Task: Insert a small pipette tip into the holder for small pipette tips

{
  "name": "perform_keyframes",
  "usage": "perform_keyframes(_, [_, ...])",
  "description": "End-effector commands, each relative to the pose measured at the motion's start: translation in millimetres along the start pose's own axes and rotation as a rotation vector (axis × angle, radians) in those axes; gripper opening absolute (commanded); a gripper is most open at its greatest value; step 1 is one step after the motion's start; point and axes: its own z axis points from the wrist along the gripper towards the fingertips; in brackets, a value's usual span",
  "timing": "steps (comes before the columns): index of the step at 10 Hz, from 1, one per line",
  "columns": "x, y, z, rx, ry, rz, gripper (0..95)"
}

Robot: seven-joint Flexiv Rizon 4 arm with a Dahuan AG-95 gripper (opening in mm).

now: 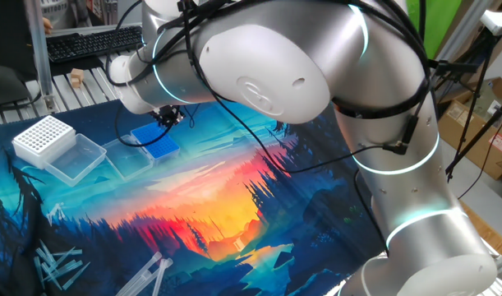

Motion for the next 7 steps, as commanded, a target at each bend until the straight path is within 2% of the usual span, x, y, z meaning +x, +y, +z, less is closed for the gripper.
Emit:
perform_keyframes(1, [0.9, 0.1, 0.2, 0.0, 0.001, 0.001, 0.0])
perform_keyframes(4, [5.4, 0.5, 1.0, -0.003, -0.002, 0.007, 0.0])
perform_keyframes(7, [6.9, 0.6, 2.0, -0.001, -0.019, -0.009, 0.0])
